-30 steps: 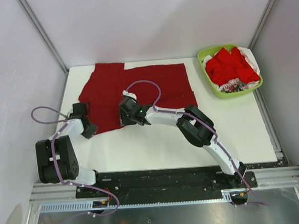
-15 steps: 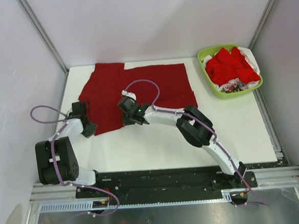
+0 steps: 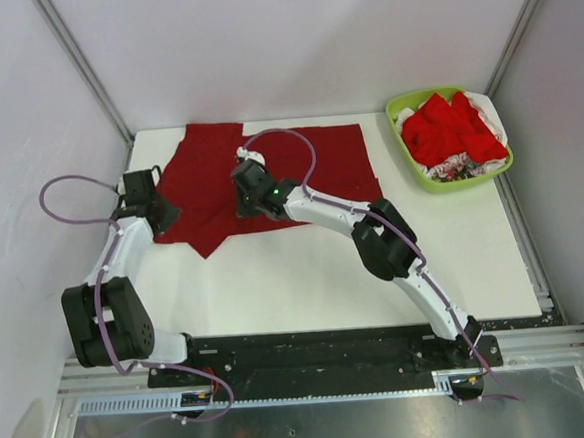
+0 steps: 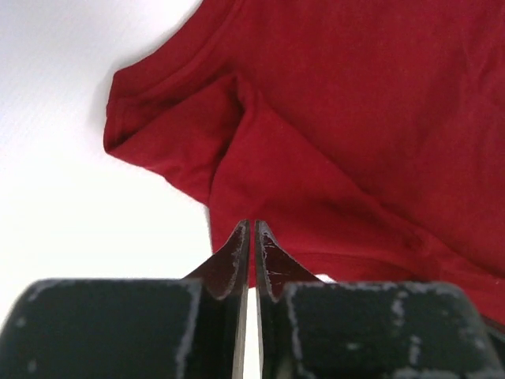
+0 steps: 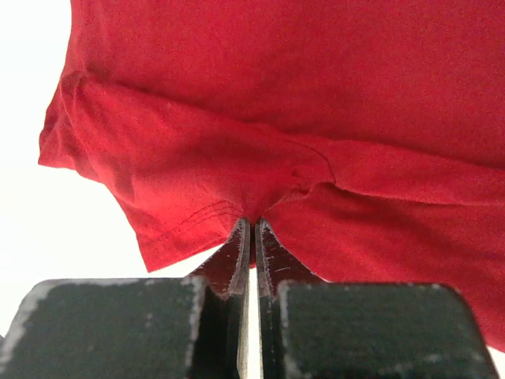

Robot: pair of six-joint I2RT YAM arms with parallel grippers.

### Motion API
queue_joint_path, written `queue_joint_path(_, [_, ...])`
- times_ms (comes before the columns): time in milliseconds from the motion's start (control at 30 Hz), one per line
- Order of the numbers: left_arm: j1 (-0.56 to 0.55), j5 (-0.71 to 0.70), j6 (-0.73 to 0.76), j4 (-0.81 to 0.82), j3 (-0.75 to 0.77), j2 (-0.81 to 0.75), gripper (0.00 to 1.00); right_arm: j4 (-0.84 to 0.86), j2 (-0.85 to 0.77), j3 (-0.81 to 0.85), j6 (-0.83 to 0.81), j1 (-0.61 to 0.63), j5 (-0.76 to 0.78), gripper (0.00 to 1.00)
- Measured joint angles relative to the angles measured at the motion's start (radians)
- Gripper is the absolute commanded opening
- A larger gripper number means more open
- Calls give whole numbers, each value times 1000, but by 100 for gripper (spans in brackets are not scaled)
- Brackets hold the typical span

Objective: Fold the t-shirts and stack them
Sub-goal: Fold the flattened tshirt in 1/3 of the way

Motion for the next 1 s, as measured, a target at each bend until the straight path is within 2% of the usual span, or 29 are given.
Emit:
queue_joint_path(133, [-1, 18, -7, 23, -41, -4, 25, 0, 11, 34, -18, -14, -4, 0])
queue_joint_path(400, [-17, 85, -61, 56, -278, -14, 29, -2, 19, 5, -23, 3, -19, 0])
queue_joint_path(833, [-82, 110, -125, 139, -293, 3, 31, -1, 33, 1, -19, 10, -29, 0])
queue_joint_path(1000, [-97, 109, -139, 150, -293, 29, 29, -1, 33, 1, -16, 8, -29, 0])
